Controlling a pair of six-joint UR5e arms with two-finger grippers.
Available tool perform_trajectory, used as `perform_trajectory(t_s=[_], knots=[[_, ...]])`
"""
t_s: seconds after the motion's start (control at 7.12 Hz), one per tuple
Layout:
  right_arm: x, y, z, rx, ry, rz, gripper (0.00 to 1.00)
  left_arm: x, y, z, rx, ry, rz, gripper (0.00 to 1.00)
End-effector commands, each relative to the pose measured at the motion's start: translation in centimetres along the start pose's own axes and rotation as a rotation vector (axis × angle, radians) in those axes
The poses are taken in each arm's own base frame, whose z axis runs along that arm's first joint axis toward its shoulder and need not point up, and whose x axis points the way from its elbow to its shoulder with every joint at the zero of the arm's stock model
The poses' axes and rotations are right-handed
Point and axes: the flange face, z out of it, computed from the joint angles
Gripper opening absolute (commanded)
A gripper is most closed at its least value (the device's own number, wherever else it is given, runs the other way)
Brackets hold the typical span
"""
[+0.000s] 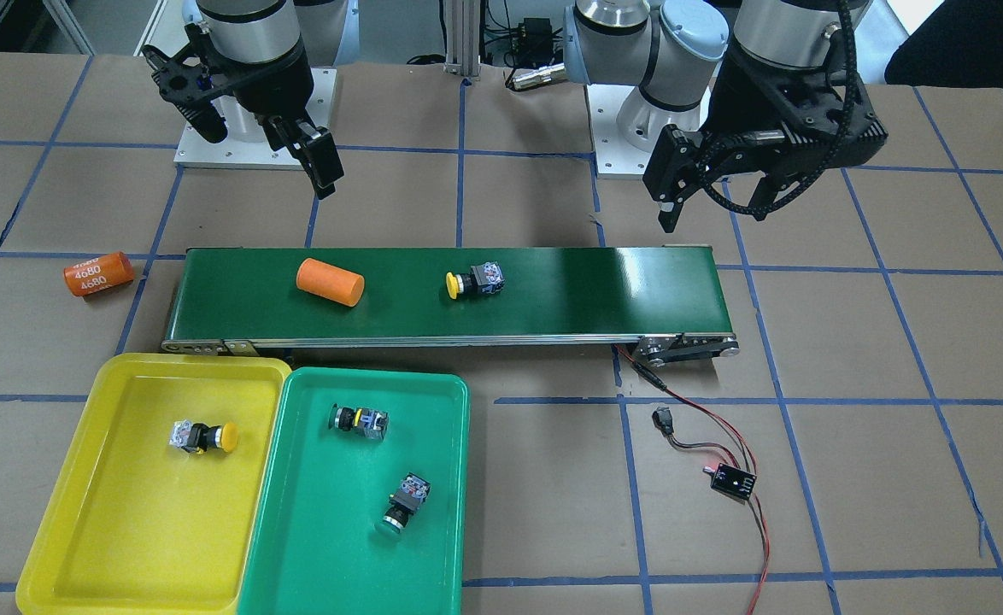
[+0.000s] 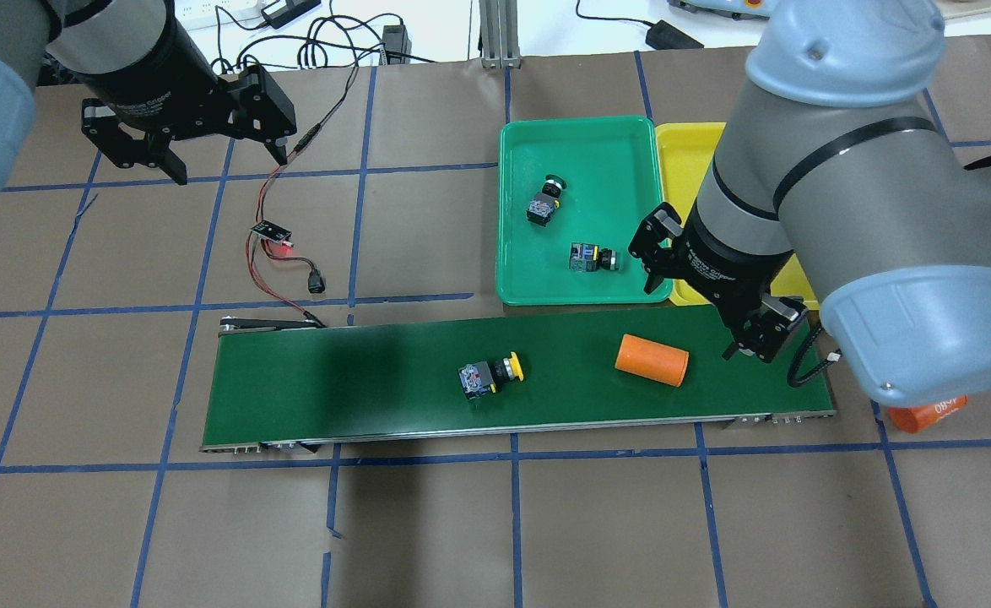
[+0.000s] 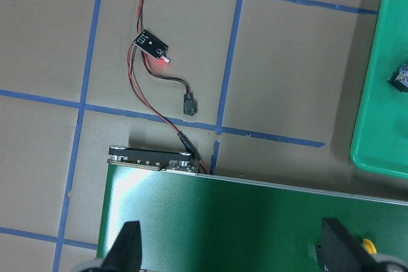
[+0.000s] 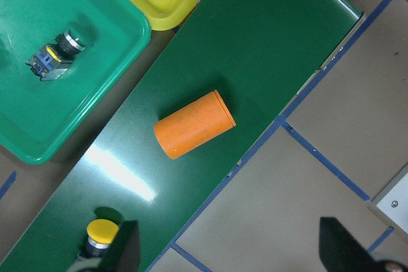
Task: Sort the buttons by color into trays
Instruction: 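Lower the right gripper to the belt beside the orange cylinder and yellow button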
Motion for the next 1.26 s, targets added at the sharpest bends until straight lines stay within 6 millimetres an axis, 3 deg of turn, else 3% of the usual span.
perform_trajectory(t_s=[0.0,0.42,0.84,1.12], knots=[[0.0,0.0,0.2,-0.005,0.005,0.009,1.0,0.0,-0.2,-0.2,0.012,0.002,-0.002,1.0],[0.1,0.5,1.4,-0.04,0.009,0.016,1.0,-0.1,-0.2,-0.3,0.015,0.004,-0.004,1.0],[-0.7,3.5,3.2,-0.083,0.033,0.104,1.0,-0.3,-0.3,-0.3,0.015,0.003,-0.009,1.0],[-1.3,4.0,3.8,-0.073,-0.016,0.204,1.0,-0.3,-0.2,-0.4,0.016,0.004,-0.009,1.0]])
